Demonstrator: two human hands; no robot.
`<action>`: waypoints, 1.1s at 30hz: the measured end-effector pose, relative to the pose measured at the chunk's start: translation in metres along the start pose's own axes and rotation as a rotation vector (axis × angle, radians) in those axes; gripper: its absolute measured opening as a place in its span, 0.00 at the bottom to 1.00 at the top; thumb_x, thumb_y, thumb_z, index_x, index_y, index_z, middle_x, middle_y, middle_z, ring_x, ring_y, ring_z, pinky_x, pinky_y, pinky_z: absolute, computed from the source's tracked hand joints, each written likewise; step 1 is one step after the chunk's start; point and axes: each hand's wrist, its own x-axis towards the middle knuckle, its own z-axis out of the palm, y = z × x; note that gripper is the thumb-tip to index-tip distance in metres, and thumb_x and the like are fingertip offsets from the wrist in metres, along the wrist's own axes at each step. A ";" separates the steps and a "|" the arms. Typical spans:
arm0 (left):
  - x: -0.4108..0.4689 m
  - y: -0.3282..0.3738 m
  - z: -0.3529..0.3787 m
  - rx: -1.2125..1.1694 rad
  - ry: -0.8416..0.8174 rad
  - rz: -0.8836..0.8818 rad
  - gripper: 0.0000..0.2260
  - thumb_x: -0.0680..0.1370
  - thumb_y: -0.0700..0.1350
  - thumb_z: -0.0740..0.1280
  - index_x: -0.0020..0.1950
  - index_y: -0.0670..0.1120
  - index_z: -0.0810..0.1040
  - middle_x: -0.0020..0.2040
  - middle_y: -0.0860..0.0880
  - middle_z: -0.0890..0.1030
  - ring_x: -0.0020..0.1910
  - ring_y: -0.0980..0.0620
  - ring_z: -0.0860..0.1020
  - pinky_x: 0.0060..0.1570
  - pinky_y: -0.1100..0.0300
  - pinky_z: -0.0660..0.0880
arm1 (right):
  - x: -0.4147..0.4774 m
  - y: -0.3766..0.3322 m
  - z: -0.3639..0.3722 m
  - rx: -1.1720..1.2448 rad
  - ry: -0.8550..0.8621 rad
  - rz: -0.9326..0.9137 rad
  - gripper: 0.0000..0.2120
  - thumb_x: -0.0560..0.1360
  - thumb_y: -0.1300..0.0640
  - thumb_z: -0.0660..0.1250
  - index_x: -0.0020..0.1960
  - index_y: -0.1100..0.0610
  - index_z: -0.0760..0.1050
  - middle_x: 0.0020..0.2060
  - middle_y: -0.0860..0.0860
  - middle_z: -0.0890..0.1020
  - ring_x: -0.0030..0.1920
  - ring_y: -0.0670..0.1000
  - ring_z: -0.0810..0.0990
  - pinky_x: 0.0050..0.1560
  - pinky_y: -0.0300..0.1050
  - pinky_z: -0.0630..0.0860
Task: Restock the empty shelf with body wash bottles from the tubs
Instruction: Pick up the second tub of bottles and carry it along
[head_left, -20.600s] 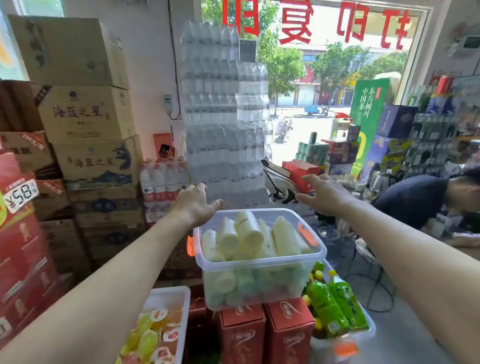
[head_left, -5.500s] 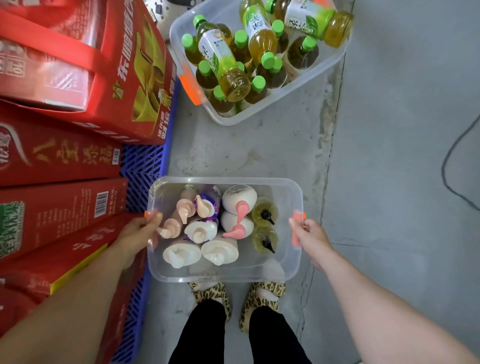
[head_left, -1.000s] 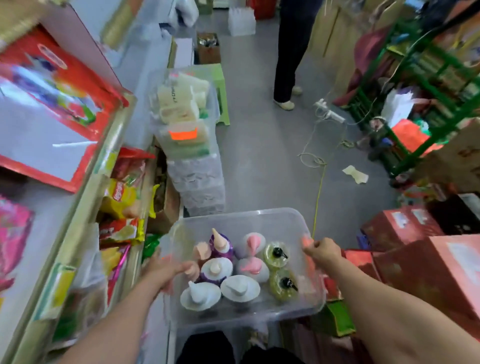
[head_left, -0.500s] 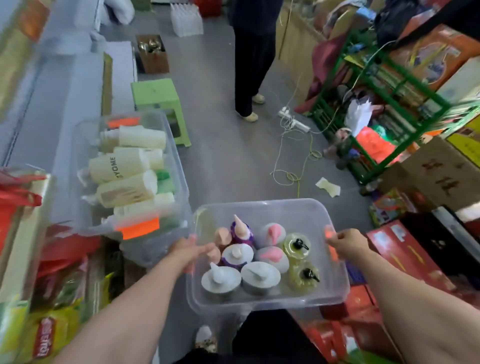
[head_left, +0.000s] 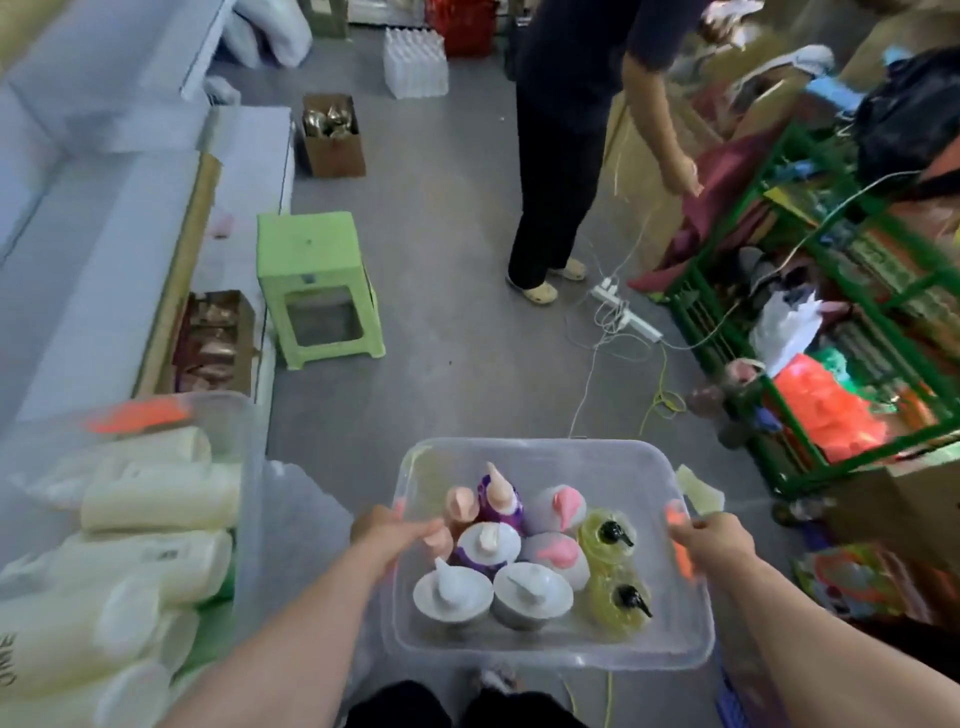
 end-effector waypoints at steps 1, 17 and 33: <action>0.011 0.015 -0.004 -0.017 -0.011 -0.020 0.35 0.63 0.59 0.80 0.62 0.41 0.75 0.56 0.43 0.81 0.46 0.46 0.81 0.33 0.58 0.77 | 0.016 -0.023 -0.007 -0.003 0.000 -0.013 0.22 0.78 0.47 0.67 0.32 0.59 0.70 0.26 0.55 0.75 0.28 0.54 0.74 0.31 0.44 0.69; 0.229 0.250 -0.187 -0.352 0.105 -0.111 0.43 0.65 0.56 0.80 0.72 0.41 0.64 0.55 0.45 0.72 0.50 0.45 0.76 0.49 0.51 0.79 | 0.236 -0.459 0.010 -0.275 -0.121 -0.270 0.14 0.75 0.50 0.70 0.36 0.60 0.77 0.31 0.54 0.78 0.32 0.52 0.76 0.33 0.43 0.71; 0.381 0.350 -0.350 -0.701 0.296 -0.359 0.34 0.67 0.56 0.77 0.64 0.38 0.72 0.54 0.39 0.79 0.45 0.42 0.79 0.39 0.54 0.77 | 0.327 -0.896 0.126 -0.509 -0.305 -0.681 0.15 0.76 0.50 0.66 0.35 0.59 0.76 0.25 0.51 0.78 0.35 0.54 0.81 0.36 0.42 0.73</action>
